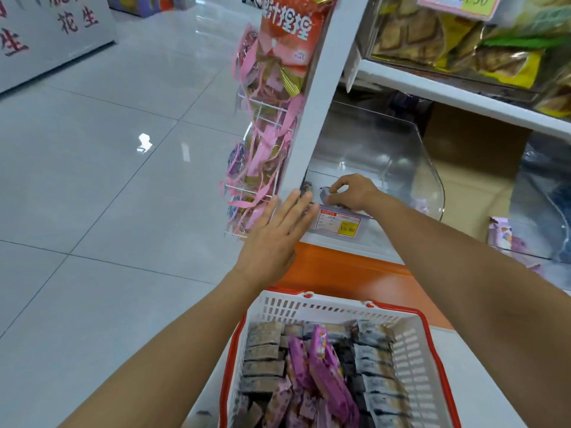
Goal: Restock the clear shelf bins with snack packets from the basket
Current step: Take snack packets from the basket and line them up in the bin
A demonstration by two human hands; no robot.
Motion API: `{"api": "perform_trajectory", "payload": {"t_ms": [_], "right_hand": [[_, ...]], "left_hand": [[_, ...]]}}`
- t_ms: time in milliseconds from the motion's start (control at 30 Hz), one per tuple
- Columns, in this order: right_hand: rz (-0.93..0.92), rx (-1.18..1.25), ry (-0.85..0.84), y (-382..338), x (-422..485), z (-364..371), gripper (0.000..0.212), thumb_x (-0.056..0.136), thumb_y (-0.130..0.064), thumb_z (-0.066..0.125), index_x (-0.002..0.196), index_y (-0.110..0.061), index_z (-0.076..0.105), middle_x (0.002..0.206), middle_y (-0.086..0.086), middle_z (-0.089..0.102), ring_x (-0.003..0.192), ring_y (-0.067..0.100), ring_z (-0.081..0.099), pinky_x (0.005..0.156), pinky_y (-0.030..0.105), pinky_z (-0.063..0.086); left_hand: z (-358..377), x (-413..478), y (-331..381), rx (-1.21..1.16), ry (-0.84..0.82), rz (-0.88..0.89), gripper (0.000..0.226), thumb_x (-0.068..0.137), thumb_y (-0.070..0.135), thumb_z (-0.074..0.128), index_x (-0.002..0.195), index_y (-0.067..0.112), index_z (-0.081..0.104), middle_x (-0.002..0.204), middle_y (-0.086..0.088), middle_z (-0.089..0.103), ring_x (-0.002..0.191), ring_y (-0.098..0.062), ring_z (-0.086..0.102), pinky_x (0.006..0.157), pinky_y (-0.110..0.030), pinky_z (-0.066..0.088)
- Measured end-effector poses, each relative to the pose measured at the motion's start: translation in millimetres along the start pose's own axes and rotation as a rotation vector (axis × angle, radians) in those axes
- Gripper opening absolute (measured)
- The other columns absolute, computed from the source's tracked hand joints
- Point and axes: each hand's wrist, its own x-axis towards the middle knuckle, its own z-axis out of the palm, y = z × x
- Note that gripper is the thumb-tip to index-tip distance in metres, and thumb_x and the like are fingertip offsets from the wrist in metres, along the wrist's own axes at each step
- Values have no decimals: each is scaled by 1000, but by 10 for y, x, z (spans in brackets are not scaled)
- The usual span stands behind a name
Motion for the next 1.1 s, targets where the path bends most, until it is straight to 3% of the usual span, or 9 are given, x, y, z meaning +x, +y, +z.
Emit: {"api": "perform_trajectory", "payload": {"t_ms": [133,367,533,700,867,1000,1100], "right_hand": [[29,42,-93,-13,-24,-19,21,90,-17,67,108,-7,70,109,11,68,89,22,64,90,36,53],[9,138,-223,8,-49,-50,31,96,-14,58,126,-17,63,109,2,63,84,11,62,80,28,49],[12,213,-269,12,-2,-18,26,94,-14,60,116,-26,68,114,4,66,98,21,66,88,34,55],[14,249,-298,21,-2,-21,24,95,-12,60,110,-28,69,115,3,66,100,21,65,84,34,57],[-32,279,-259,25,-90,-88,26,96,-11,58,118,-20,68,115,5,65,94,18,65,70,26,56],[-79,352,-181,35,-268,-176,22,96,-9,57,113,-21,66,115,11,67,90,18,67,82,31,57],[-160,433,-77,45,-484,-271,22,96,-7,57,114,-18,65,111,13,67,91,19,66,77,25,55]], "left_hand": [[-1,-13,-19,-4,4,-5,99,81,9,65,156,23,1,164,-5,2,152,-24,-2,121,-45,1],[21,-14,-20,-12,17,1,98,80,5,59,156,23,-1,163,-4,-2,151,-24,-4,121,-44,-2],[20,-9,-18,-23,20,-1,99,80,3,59,155,24,-2,162,-3,-4,151,-24,-3,121,-44,-2],[11,-12,-21,-29,-13,-8,98,80,3,60,156,24,1,163,-3,-3,151,-24,-4,121,-43,-2],[-51,-20,6,-48,-48,-26,99,80,2,60,156,23,2,164,-4,1,151,-23,-4,121,-41,-4],[-172,-14,72,-53,-84,-61,94,81,3,61,157,22,9,164,-5,6,151,-25,3,122,-40,-2],[-322,-6,158,-14,-83,-74,87,78,7,66,154,16,25,161,-10,23,149,-29,18,120,-42,8]]}}
